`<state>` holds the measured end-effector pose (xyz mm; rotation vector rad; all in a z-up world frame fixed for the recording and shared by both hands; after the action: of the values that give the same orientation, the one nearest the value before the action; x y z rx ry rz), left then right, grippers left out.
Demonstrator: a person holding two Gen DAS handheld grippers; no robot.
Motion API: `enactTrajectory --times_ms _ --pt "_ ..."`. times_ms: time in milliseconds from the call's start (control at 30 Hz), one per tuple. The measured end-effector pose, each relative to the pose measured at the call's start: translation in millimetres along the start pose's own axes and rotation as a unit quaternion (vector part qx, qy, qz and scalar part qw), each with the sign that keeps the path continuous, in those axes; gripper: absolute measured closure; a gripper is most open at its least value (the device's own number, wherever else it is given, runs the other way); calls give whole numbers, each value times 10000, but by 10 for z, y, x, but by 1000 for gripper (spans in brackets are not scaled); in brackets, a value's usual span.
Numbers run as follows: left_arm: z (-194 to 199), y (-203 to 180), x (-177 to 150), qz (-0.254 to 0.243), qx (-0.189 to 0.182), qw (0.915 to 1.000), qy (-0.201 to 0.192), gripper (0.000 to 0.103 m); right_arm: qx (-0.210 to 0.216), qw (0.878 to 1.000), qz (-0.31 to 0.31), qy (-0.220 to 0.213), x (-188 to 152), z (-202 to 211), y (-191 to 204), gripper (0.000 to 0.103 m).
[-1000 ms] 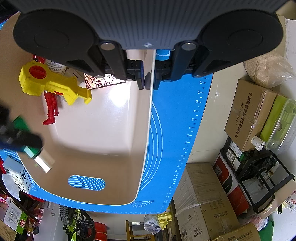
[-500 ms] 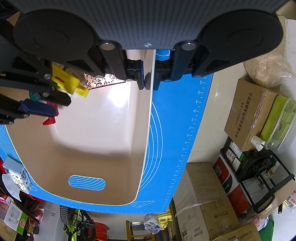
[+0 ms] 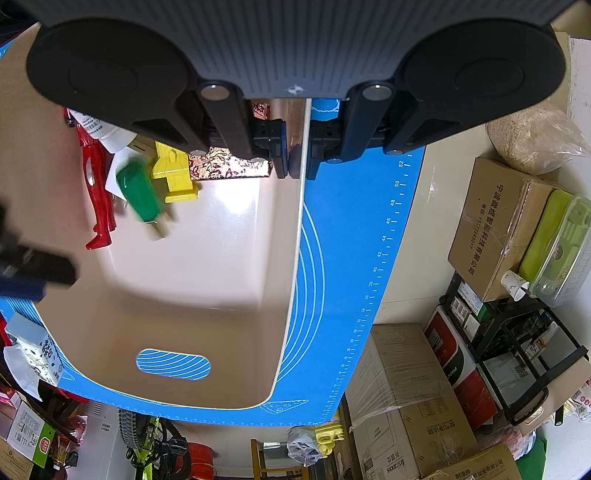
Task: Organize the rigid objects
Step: 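Carry the green bottle into the basket and release it with the right tool, then grasp the black earbud case with the right tool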
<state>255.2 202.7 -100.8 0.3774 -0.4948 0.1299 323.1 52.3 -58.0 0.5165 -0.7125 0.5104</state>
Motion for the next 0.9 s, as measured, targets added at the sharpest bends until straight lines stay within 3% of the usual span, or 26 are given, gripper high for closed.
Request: enactTrajectory --times_ms 400,600,900 --pt "-4 6 5 -8 17 10000 -16 92 -761 9927 -822 -438 58 487 -1049 43" --pt "-3 4 3 -8 13 10000 -15 92 -999 9884 -1137 -146 -144 294 -1387 43" --pt "-2 -2 5 -9 7 10000 -16 92 -902 9887 -1161 295 -439 -171 -1517 43"
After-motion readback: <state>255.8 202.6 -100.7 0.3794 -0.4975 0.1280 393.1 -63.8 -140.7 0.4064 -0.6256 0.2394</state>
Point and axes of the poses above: each gripper's, at about its wrist camera, not at the fingertips, and z roughly against the way its jaws point, y to its left, x to its top, the point moved 8 cm from there along -z, roughly the way its jaws point, and after that the axes turned 14 degrees about x, right-handed, at the moved point
